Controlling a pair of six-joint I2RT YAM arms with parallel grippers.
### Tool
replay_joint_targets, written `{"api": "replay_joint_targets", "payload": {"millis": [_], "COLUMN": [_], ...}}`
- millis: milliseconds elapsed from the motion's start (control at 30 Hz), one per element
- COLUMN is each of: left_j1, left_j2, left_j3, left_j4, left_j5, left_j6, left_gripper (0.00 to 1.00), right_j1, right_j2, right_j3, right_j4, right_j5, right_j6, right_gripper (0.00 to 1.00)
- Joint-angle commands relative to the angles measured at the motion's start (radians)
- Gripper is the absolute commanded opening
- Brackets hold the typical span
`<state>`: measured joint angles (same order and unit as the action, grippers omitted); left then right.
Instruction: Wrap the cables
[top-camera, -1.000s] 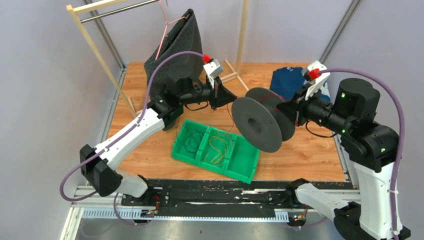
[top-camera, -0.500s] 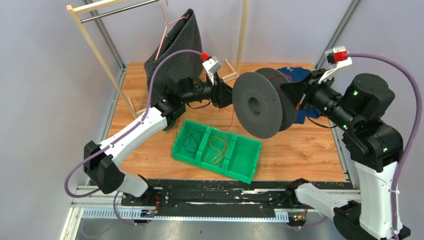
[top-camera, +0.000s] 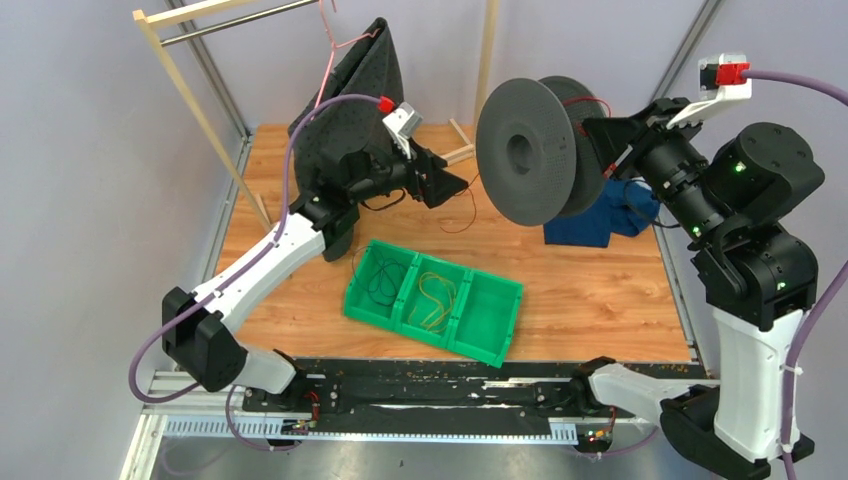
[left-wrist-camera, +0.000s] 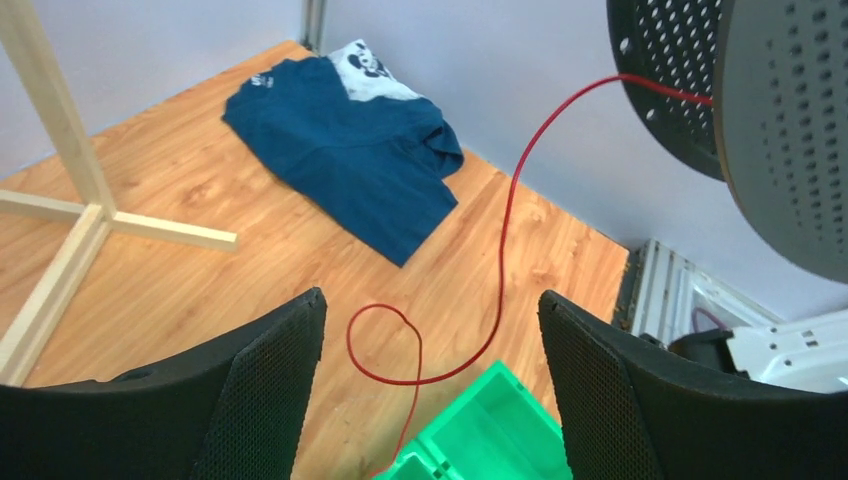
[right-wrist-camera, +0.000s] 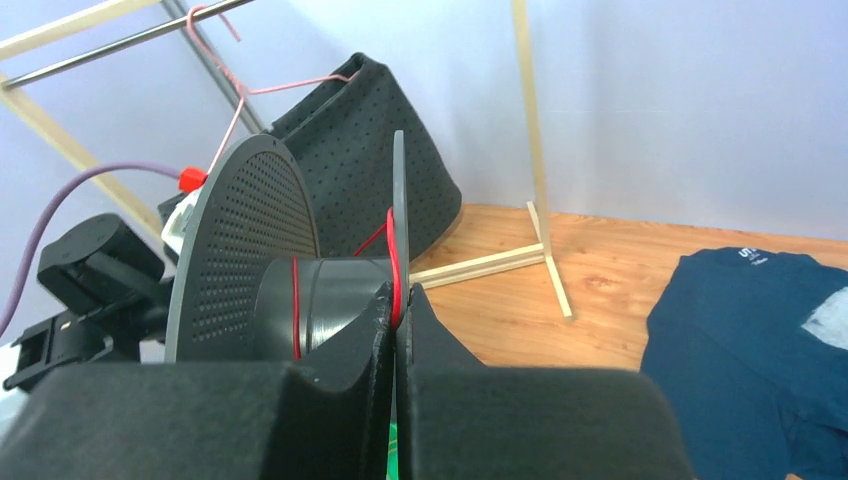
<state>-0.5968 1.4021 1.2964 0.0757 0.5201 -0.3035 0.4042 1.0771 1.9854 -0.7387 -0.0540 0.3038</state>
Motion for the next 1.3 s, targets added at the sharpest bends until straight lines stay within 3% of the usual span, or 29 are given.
{"api": "replay_joint_targets", "payload": {"millis": [0, 167, 367, 633, 800, 1267], "left_j1": [0.025, 0.033, 0.033, 0.033, 0.032, 0.027], "left_j2": [-0.030, -0.104, -0.165, -0.106, -0.069, 0.050], "left_j3": [-0.028, -0.127, -0.264, -0.283, -0.341, -0.376], "left_j4": [0.028, 0.038, 0.102, 0.101, 0.241, 0.472], "left_j5": [-0.082, -0.111, -0.138, -0.190, -0.144, -0.154], "left_j6": [0.030, 0.171, 0.147, -0.006, -0.186, -0.387], "left_gripper": [0.82, 0.84, 0.86, 0.86, 0.87, 0.80], "right_j1": [0.010, 0.010, 0.010, 0.009, 0.010, 0.010], "right_j2": [0.003, 0.013, 0.062, 0.104, 0.109, 0.103], "right_j3": [0.042, 0.051, 0.102, 0.141, 0.135, 0.098], "right_j4": [0.121, 0.169, 0.191, 0.197, 0.202, 0.223], "right_j5": [0.105, 0.197, 0.219, 0.205, 0.194, 0.174], "right_j6": [0.023, 0.026, 0.008, -0.014, -0.015, 0.008], "right_gripper": [0.01, 0.01, 0.01, 0.01, 0.01, 0.01]}}
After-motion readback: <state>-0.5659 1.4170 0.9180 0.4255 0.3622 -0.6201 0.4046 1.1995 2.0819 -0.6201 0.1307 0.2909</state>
